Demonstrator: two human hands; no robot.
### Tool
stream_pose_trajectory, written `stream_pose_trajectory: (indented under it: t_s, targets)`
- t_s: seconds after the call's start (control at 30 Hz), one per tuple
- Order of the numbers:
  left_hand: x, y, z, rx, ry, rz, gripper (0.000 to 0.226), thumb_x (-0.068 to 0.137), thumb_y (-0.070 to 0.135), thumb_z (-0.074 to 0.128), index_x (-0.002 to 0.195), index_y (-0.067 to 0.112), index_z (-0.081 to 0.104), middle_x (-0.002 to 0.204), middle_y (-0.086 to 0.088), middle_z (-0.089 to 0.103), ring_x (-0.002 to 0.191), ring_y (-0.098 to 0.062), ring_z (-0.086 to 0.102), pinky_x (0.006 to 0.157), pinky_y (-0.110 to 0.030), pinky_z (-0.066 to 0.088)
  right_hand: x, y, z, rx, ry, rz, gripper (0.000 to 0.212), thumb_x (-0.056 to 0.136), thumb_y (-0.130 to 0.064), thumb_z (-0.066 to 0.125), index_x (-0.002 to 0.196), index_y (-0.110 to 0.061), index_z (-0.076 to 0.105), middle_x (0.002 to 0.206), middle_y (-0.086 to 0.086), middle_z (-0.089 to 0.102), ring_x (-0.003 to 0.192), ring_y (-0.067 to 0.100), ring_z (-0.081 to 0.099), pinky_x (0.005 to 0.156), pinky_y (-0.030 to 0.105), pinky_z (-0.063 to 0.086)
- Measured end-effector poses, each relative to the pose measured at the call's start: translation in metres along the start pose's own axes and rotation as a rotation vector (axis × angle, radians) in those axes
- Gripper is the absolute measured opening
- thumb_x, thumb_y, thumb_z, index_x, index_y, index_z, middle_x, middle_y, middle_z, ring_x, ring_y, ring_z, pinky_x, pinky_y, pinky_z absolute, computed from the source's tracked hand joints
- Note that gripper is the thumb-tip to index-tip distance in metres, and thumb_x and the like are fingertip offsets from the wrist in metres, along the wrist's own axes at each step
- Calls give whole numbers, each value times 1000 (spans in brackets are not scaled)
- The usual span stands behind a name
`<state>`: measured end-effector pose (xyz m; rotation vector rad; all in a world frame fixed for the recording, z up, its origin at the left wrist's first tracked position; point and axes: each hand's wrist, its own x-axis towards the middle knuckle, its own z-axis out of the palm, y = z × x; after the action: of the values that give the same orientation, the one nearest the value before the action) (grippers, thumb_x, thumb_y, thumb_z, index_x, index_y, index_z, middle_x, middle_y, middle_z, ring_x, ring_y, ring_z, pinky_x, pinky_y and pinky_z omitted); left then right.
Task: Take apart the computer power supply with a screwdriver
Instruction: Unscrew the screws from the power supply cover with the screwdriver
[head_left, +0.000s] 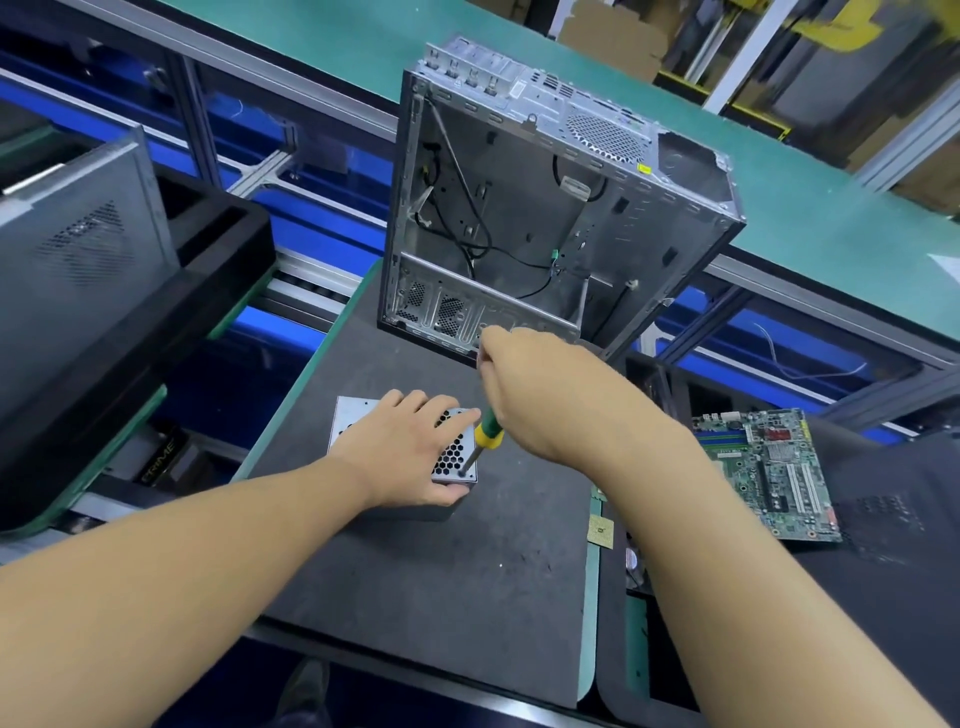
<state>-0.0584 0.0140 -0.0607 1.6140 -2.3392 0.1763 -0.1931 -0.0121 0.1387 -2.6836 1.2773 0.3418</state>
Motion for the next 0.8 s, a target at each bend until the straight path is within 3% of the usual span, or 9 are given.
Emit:
stream_pose_trajectory:
  t_s: [0.1, 0.2, 0.3, 0.37, 0.43, 0.53, 0.6, 0.7, 0.8]
  targets:
    - [-1, 0, 1, 9, 1, 0, 70, 73, 69, 48, 118, 16, 41, 108, -10, 63, 78, -32, 57, 68, -41, 50, -5, 3, -11, 140, -186, -31, 19, 92, -17, 42, 107, -28, 45, 110, -7, 41, 95, 21, 43, 76, 38, 41]
    - [-1, -1, 3, 36, -57, -22, 75, 76, 72, 42, 126, 16, 43, 118, -8, 61, 86, -31, 57, 74, -42, 48, -6, 3, -8, -40, -150, 58, 18, 93, -31, 46, 110, -24, 42, 114, -5, 38, 100, 25, 41, 74, 40, 42]
    - [-1, 0, 2, 79, -114, -39, 77, 78, 75, 34, 129, 20, 43, 121, -6, 58, 91, -29, 55, 79, -41, 45, -3, 0, -2, -167, -27, 210, 38, 100, -56, 30, 103, -18, 36, 91, -1, 43, 81, 30, 49, 64, 38, 37]
    - [-1, -1, 4, 93, -158, -63, 81, 78, 78, 28, 137, 23, 41, 133, -2, 52, 100, -28, 52, 86, -41, 42, -1, 0, 4, -143, 70, 154, 28, 104, -42, 30, 97, -16, 35, 80, 1, 43, 68, 29, 46, 57, 35, 32]
    - [-1, -1, 5, 97, -173, -74, 83, 79, 78, 25, 141, 24, 37, 138, 0, 48, 104, -27, 50, 89, -40, 40, 1, 0, 5, -112, 76, 95, 10, 102, -25, 41, 103, -15, 40, 94, 3, 49, 77, 30, 51, 61, 36, 37]
    - [-1, -2, 5, 103, -180, -81, 88, 79, 79, 21, 146, 24, 35, 140, 0, 47, 106, -26, 49, 90, -40, 39, -1, 0, 0, -61, -81, 96, 24, 94, -19, 48, 118, -19, 43, 116, 1, 39, 100, 27, 40, 70, 40, 42]
    - [-1, -2, 6, 114, -199, -82, 90, 78, 80, 18, 148, 25, 30, 142, 1, 44, 108, -26, 48, 91, -39, 38, -3, -1, 0, -112, -117, 150, 28, 94, -24, 49, 120, -18, 41, 119, 2, 36, 101, 26, 35, 69, 41, 40]
    - [0, -2, 6, 135, -204, -82, 91, 78, 81, 17, 149, 25, 29, 142, 1, 42, 108, -25, 48, 91, -39, 38, -3, -1, 3, -238, -1, 228, 26, 101, -42, 39, 108, -17, 38, 97, 1, 42, 77, 27, 43, 58, 35, 31]
    - [0, -2, 4, 116, -190, -82, 90, 78, 80, 20, 146, 24, 33, 142, 0, 44, 108, -26, 49, 91, -40, 39, -2, -2, 5, -260, 152, 171, 26, 104, -42, 30, 97, -17, 33, 69, -2, 37, 51, 21, 33, 48, 30, 19]
